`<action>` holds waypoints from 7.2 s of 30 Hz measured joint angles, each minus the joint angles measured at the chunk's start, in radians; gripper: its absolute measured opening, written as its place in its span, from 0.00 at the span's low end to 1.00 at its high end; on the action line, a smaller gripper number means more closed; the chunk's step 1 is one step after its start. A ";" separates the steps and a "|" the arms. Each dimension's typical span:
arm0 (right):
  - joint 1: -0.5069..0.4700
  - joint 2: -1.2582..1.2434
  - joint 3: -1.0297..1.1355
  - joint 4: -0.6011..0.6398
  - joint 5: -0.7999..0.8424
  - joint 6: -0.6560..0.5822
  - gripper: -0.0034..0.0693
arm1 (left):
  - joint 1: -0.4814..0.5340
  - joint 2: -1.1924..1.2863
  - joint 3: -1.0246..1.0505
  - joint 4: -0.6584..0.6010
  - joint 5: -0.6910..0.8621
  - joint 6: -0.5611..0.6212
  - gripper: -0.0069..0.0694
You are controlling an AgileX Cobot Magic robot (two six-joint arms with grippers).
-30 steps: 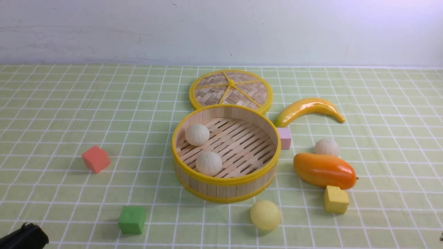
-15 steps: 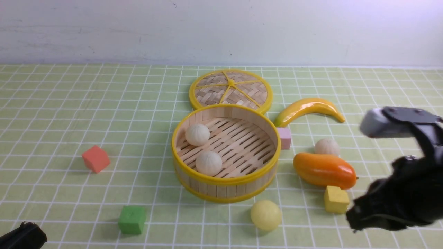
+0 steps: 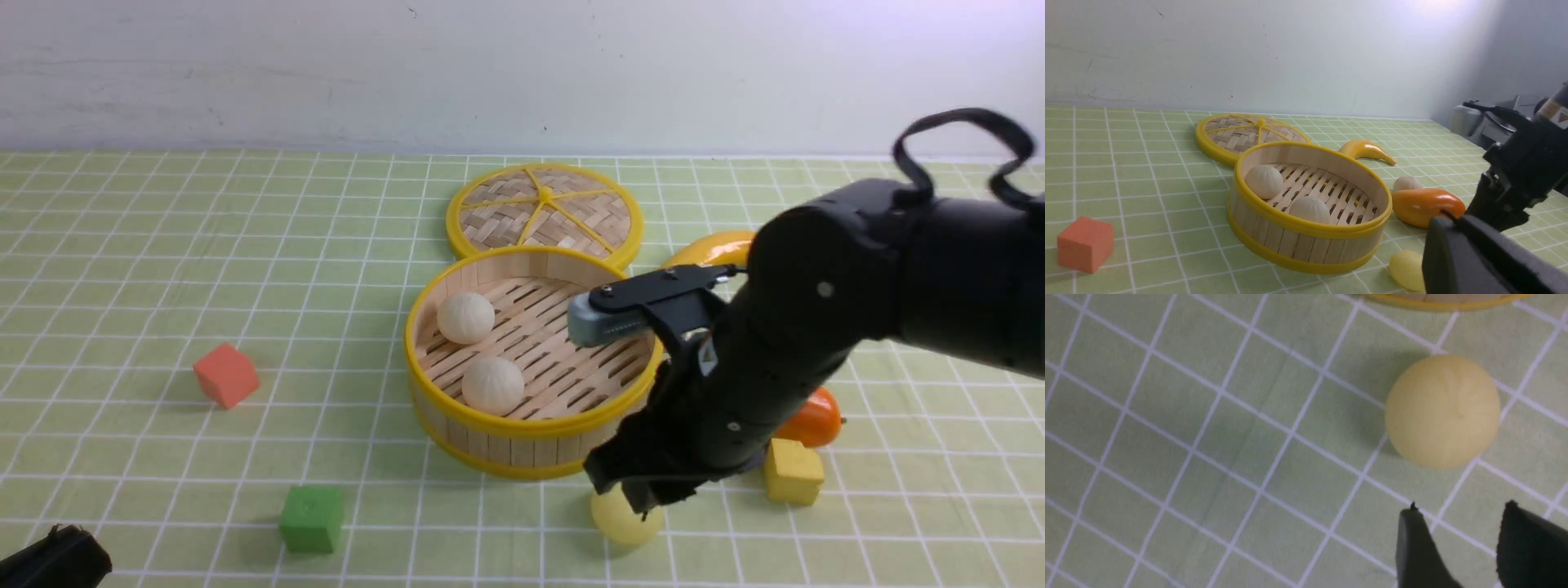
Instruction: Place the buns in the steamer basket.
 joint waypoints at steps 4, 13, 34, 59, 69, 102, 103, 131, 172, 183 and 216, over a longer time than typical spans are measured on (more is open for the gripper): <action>-0.002 0.088 -0.039 -0.003 -0.028 0.002 0.51 | 0.000 0.000 0.000 0.000 0.000 0.000 0.07; -0.035 0.177 -0.063 -0.002 -0.083 0.003 0.51 | 0.000 0.000 0.000 0.000 0.004 0.000 0.07; -0.035 0.001 -0.153 0.042 -0.003 -0.063 0.06 | 0.000 0.000 0.000 0.001 0.004 0.000 0.08; -0.116 0.256 -0.380 -0.020 -0.071 -0.036 0.74 | 0.000 0.000 0.000 0.001 0.004 0.000 0.09; -0.300 0.181 -0.402 -0.288 0.013 0.149 0.77 | 0.000 0.000 0.000 0.001 0.004 0.000 0.09; -0.455 0.419 -0.432 -0.107 -0.063 0.026 0.19 | 0.000 0.000 0.000 0.001 0.004 0.000 0.10; -0.455 0.419 -0.432 -0.107 -0.062 0.024 0.18 | 0.000 0.000 0.000 0.001 0.004 0.000 0.10; -0.194 0.515 -0.483 0.292 -0.510 -0.234 0.27 | 0.000 0.000 0.000 0.001 -0.012 0.000 0.12; -0.301 -0.842 0.170 -0.008 0.240 -0.159 0.02 | 0.000 -0.002 0.000 0.001 -0.011 0.000 0.14; -0.614 -1.556 1.053 0.159 -0.379 -0.359 0.02 | 0.000 -0.003 0.000 0.001 0.005 0.000 0.15; -0.624 -1.706 1.241 0.174 -0.433 -0.316 0.04 | 0.000 -0.004 0.007 0.008 -0.028 0.000 0.18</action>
